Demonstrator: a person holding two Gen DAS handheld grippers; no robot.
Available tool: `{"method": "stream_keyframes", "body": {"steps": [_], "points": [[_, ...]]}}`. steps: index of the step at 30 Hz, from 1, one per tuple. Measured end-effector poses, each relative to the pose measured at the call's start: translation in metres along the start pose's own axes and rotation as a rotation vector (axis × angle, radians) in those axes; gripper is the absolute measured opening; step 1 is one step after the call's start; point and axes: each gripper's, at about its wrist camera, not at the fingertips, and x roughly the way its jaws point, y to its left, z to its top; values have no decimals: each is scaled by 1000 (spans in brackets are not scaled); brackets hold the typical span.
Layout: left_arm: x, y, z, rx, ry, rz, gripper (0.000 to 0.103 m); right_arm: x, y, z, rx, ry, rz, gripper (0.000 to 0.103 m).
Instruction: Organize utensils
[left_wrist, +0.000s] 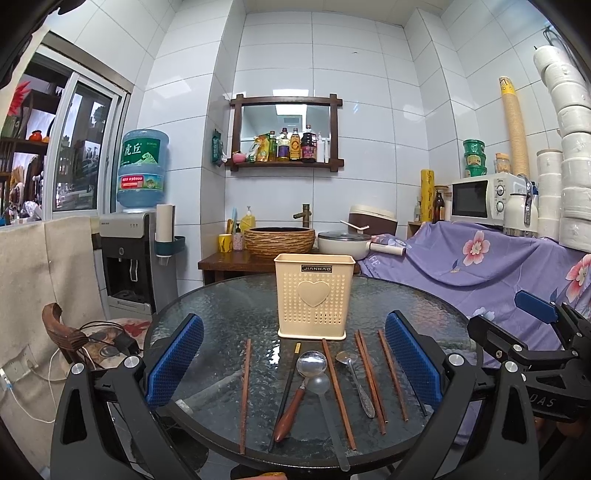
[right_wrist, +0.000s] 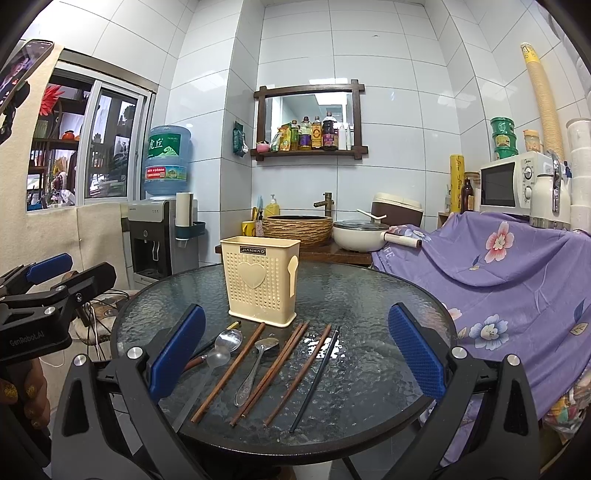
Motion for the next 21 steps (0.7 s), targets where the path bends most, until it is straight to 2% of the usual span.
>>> {"method": "stream_keyframes", "body": {"steps": [21], "points": [[1,-2,-3,4,1,4,97,2,0,-3,0,2,0,98]]}}
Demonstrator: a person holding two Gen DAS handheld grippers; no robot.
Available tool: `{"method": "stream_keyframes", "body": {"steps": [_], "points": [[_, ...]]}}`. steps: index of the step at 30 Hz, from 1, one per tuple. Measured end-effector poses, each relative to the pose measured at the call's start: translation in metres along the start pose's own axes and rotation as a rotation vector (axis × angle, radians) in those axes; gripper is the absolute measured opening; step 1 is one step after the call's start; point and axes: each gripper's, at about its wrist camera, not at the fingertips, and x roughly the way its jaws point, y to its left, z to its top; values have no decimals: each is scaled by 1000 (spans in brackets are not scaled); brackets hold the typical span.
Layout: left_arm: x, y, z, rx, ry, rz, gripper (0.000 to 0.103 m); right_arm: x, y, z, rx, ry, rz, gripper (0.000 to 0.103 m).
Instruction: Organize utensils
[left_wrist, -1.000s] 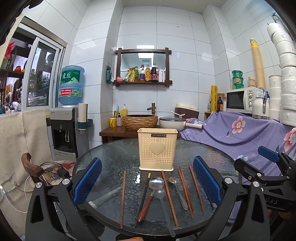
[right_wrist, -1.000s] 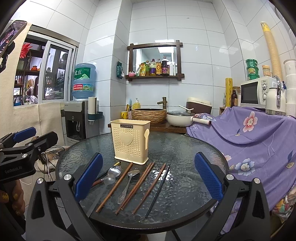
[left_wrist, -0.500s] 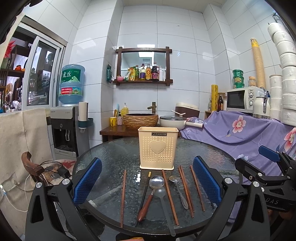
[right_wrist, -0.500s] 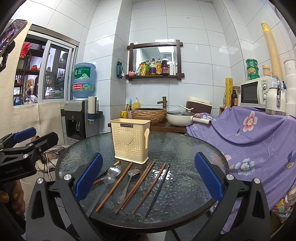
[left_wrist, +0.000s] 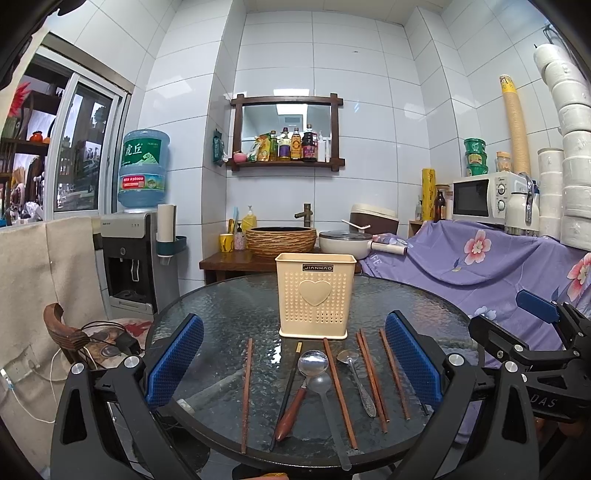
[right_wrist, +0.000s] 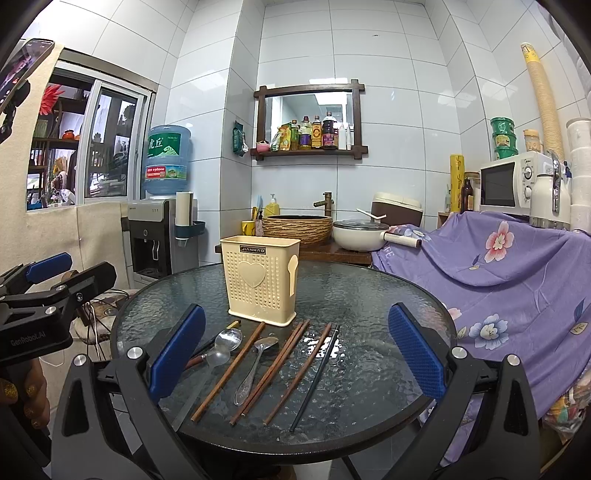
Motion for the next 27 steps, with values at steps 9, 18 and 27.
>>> {"method": "stream_keyframes", "body": {"steps": [9,18,27], "points": [[0,0,0,0,0,0,97,1,0,-2,0,5,-2,98],[0,-1,-2,4,1,2,97,2,1,-4,-1,7,-2,98],[2,-1,-6,8,3,3,97,3,2,-5,-2,9,-1,98]]}}
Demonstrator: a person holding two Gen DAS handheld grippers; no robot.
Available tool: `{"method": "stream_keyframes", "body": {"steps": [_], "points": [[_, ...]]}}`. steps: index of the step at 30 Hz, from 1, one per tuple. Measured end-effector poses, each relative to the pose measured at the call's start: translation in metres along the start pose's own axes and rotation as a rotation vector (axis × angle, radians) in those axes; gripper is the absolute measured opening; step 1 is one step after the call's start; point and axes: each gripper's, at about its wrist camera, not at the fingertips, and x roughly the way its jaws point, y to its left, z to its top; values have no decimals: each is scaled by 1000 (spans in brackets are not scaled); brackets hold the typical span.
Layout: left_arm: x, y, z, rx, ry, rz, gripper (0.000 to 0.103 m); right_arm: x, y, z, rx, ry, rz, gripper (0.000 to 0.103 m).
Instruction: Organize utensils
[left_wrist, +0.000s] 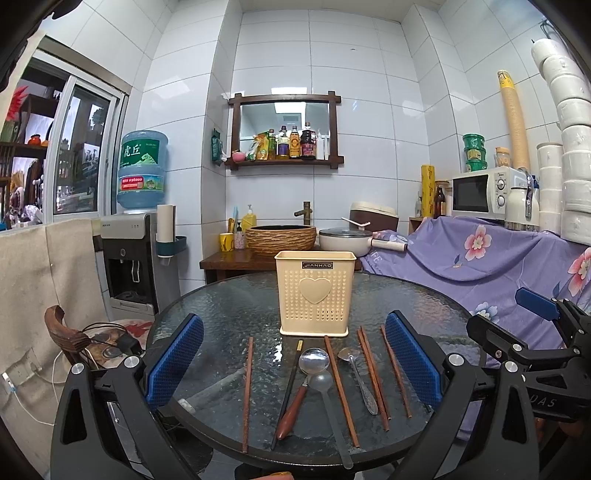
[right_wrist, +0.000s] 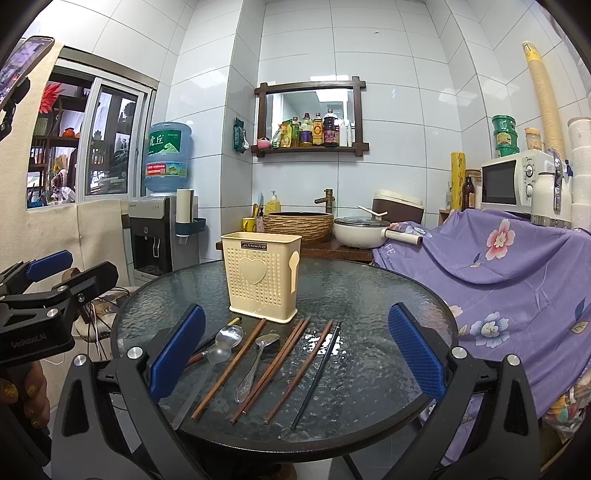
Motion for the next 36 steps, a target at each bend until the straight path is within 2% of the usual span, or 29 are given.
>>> {"method": "stream_keyframes", "body": {"steps": [13,15,18,22,28,36], "points": [[9,1,-6,20,40,4,97,8,0,-5,-2,28,-7,98],[16,1,-5,36,61,10,97,15,-2,-7,-3,58,-11,98],[39,6,-10,29,144,11,97,32,-11,-14,10,125,-26,98],[68,19,-19,-10,242,12,97,66,-31,-29,48,265,-55,98],[101,39,-31,-30,377,52,97,99,-57,-43,124,372,-59,98],[133,58,-39,3,472,104,94,147,-74,-55,185,510,-52,97]]}}
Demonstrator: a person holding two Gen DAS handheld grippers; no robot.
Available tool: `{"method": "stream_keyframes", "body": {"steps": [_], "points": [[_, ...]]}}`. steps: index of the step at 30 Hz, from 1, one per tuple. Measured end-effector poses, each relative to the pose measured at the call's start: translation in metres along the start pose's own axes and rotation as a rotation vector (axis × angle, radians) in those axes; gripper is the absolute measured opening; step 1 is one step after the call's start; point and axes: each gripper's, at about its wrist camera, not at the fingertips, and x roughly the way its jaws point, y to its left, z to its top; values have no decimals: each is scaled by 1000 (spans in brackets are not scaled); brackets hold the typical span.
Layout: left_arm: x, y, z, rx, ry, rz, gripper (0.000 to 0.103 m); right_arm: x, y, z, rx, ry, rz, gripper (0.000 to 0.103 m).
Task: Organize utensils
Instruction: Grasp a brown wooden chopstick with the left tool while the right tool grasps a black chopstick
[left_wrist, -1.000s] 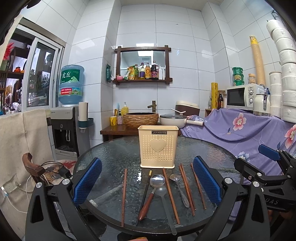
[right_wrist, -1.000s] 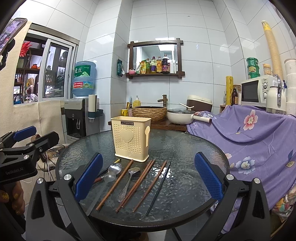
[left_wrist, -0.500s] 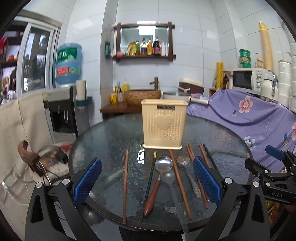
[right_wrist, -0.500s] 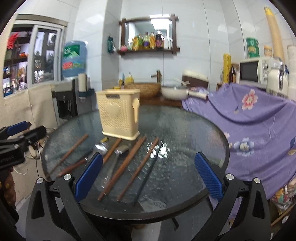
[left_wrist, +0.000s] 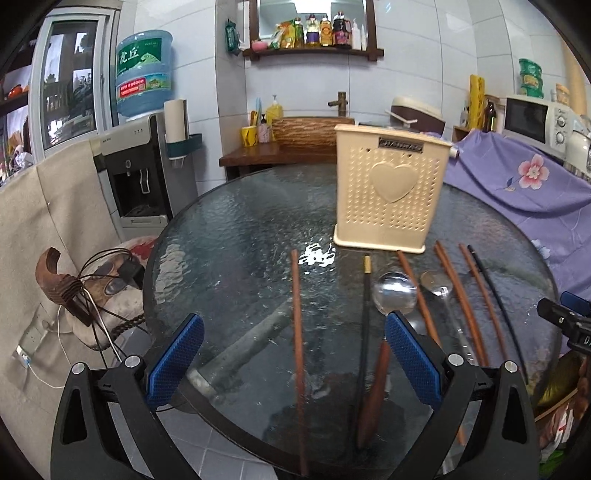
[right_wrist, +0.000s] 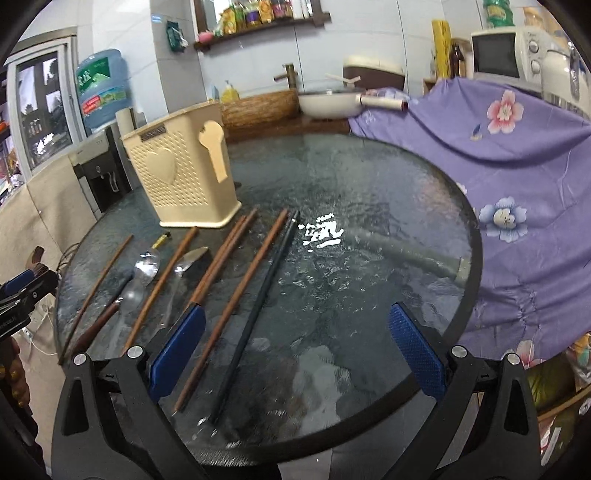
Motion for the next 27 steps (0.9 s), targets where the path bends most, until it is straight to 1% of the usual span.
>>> {"method": "stream_keyframes", "body": {"steps": [2,4,6,7,9,10,11,12,14,17,19,20,22,23,25,26,27], "points": [[12,1,6,1,34,-1,90,13,0,6,-1,33,2,94],[22,2,9,4,55,-16,86,28,2,14,0,74,0,89],[32,0,13,11,68,-25,82,42,5,23,-5,99,-3,81],[35,-1,15,16,73,-26,81,45,5,26,-4,108,-3,78],[42,-2,18,32,81,-22,78,55,8,34,0,129,-6,76],[47,-1,20,38,89,-16,78,60,10,38,-6,136,-9,72],[51,-1,22,39,99,-11,75,63,11,40,-10,140,-12,70],[55,1,24,38,111,-10,71,68,12,42,-14,149,-14,68],[66,3,29,37,146,-29,66,76,15,45,-20,167,-4,66],[79,4,34,50,176,-34,62,85,20,49,-54,186,-15,60],[88,2,37,58,199,-42,61,89,19,52,-57,195,-24,53],[93,1,38,55,218,-52,59,91,18,53,-55,200,-25,52],[101,0,40,42,247,-70,58,95,17,56,-46,207,-27,50],[104,1,40,35,255,-72,57,96,16,57,-46,208,-33,49],[111,3,42,14,267,-68,57,100,17,61,-51,211,-49,44],[114,6,43,1,273,-68,56,103,17,63,-51,216,-50,43],[118,8,45,-19,285,-76,53,105,17,63,-54,220,-52,42]]}}
